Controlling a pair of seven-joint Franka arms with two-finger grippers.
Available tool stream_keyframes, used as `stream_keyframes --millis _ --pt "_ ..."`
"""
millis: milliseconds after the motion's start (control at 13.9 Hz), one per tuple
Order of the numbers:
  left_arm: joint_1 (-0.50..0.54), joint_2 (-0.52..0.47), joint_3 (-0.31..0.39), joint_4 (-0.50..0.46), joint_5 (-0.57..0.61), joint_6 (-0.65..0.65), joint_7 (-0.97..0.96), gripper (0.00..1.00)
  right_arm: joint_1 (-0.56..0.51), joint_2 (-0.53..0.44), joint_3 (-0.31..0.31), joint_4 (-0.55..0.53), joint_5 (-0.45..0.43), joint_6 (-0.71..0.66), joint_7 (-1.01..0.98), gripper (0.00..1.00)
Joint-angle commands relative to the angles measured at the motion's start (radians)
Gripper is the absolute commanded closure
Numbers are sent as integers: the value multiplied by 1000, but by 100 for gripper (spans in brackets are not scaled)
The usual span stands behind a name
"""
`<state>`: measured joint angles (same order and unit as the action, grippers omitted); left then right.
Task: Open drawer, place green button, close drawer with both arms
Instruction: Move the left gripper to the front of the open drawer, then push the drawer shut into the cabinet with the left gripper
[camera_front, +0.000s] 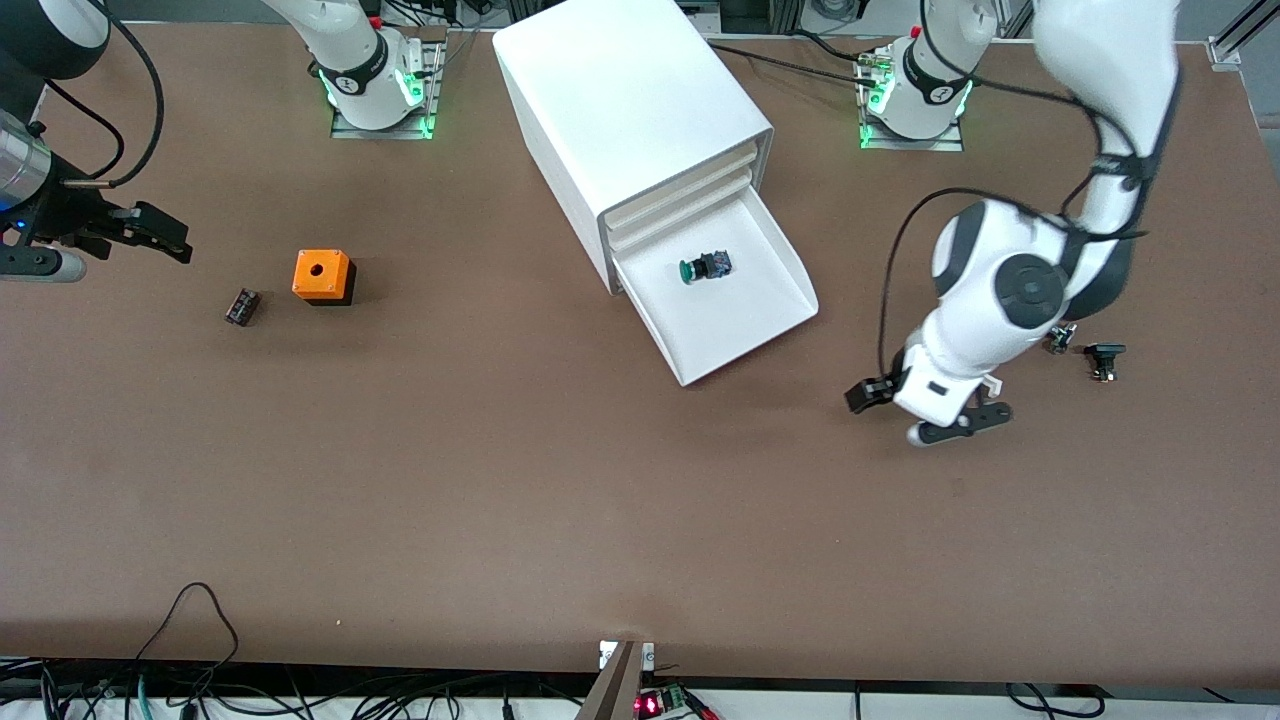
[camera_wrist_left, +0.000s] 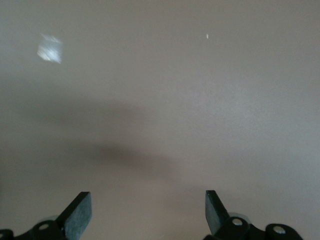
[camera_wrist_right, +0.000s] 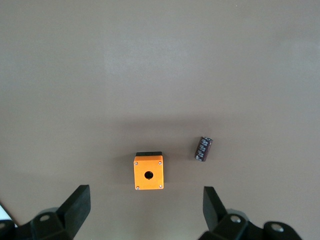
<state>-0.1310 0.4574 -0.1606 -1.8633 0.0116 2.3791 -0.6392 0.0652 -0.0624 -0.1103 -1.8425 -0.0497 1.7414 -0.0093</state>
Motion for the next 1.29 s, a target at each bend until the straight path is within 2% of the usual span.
stream_keyframes --millis 0,215,430,646,1004,1220 --pt "-45 64 12 -8 11 78 -108 0 -10 -34 4 -32 13 6 -15 0" --pt "-97 58 10 -97 10 137 -160 0 -10 -34 4 -32 13 6 -14 0" --pt "-156 41 3 -138 13 138 -149 0 -10 -40 4 -30 11 -11 0 0" --pt "-173 -18 -62 -210 11 131 -143 0 -10 -43 4 -15 13 -28 3 0" --pt "-170 -135 -213 -356 11 105 -143 0 -10 -89 4 -17 11 -43 3 0" --pt "-168 -154 -270 -364 11 37 -142 0 -10 -149 4 -102 7 -2 3 0"
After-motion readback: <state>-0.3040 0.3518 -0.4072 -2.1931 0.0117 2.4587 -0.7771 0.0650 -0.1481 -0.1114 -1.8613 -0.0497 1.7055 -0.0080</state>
